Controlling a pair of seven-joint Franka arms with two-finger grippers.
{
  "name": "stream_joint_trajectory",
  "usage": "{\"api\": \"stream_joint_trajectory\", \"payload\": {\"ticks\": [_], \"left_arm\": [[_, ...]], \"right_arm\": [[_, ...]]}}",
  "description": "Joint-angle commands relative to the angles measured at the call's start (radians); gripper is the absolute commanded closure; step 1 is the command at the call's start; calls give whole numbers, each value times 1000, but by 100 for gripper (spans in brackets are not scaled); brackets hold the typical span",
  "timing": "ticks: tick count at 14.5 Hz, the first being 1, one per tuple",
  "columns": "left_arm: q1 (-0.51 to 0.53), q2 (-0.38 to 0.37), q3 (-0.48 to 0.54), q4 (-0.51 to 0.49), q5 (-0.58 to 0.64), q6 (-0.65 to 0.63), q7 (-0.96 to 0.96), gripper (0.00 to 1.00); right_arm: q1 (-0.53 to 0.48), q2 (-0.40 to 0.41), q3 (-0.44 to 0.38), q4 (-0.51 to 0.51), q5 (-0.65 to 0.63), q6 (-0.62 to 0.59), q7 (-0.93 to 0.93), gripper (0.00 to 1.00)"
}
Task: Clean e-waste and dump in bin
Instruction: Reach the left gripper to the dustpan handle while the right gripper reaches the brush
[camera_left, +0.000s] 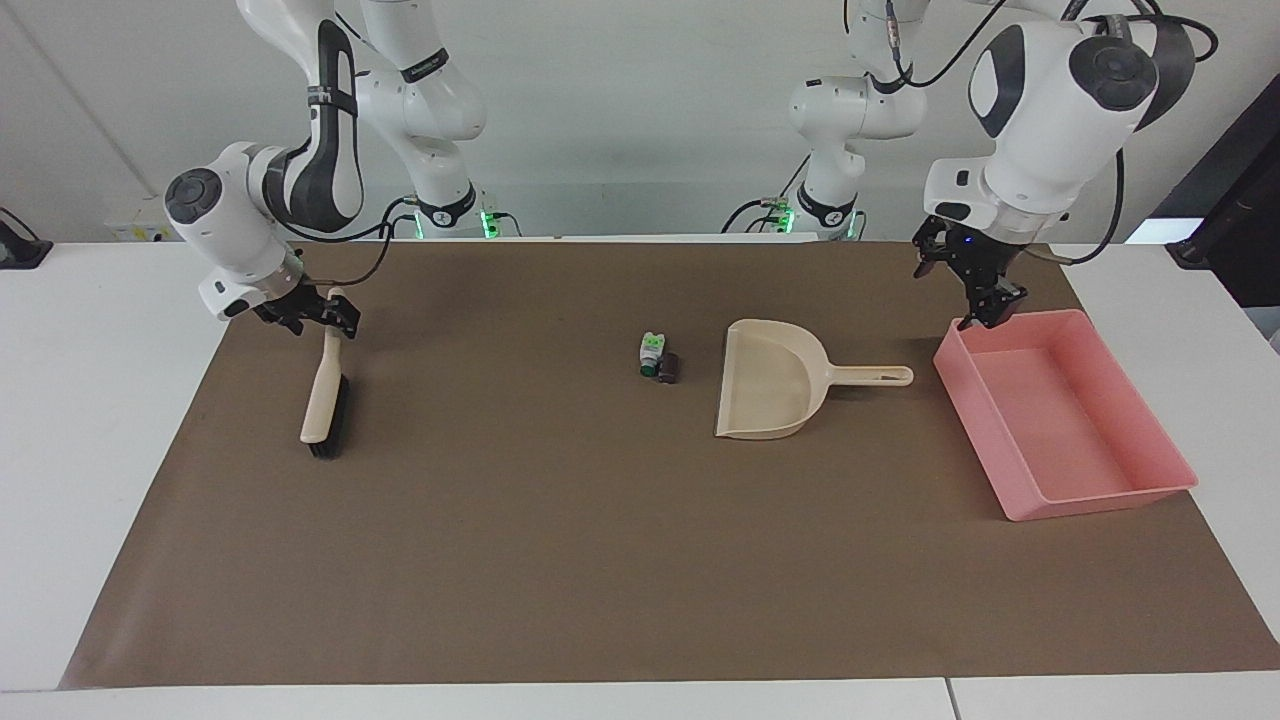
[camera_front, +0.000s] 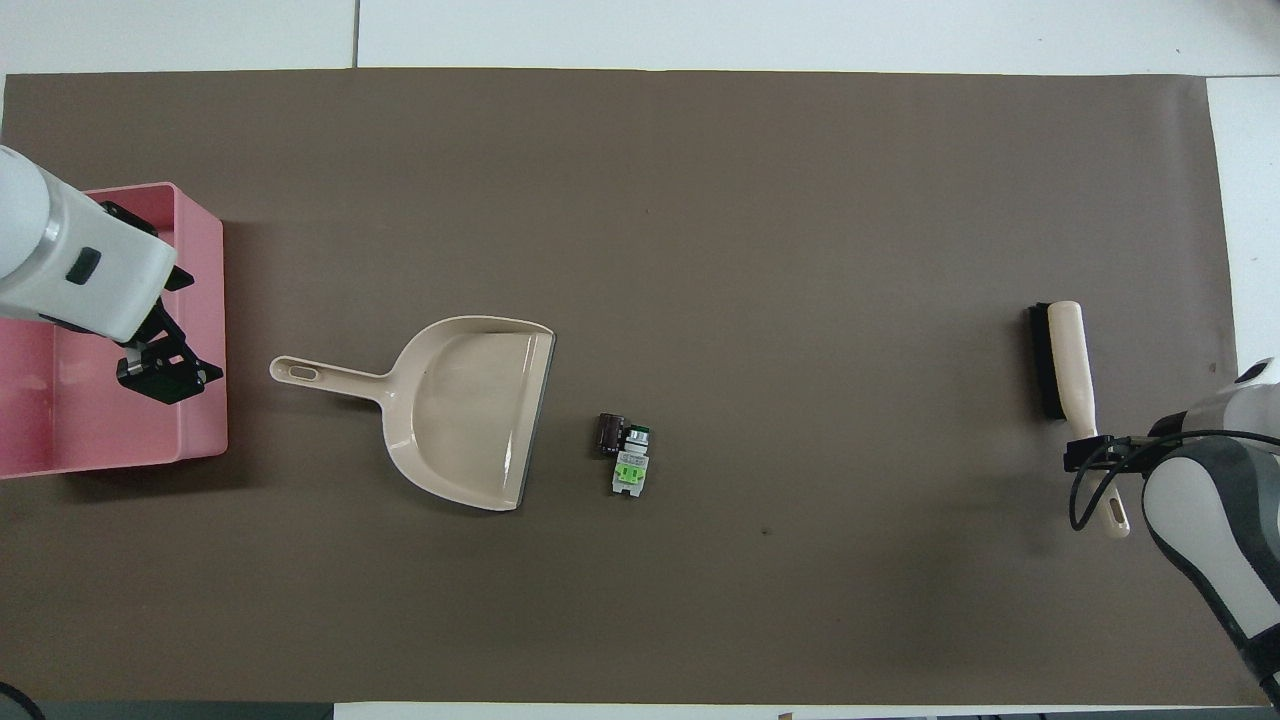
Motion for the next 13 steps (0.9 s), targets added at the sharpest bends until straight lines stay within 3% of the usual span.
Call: {"api": "stream_joint_trajectory", "payload": {"ticks": [1,7,8,9,10,13], "left_arm": [[-72,-36,11,-148,83,136,21,5],[-160,-49,11,-363,244,309,-86,7],[-179,-43,11,-387,296,332,-118,8],[-182,-40,10,-409,319,352,-132,8],[-184,-38,10,-436,331,372,-145,8],[-197,-15,10,-484,406,420,-204,13]], "right_arm": [[-14,-4,9,-9,6,4,-30,18],[-2,-4,10,-6,12,-14,-28,54],[0,-4,10,-5,12,-17,-28,70],[0,-4,10,0,12,-29,-25,95],[0,-3,10,10,13,-39,-25,100],[16,3,13,44,13,-95,-20,100]]}}
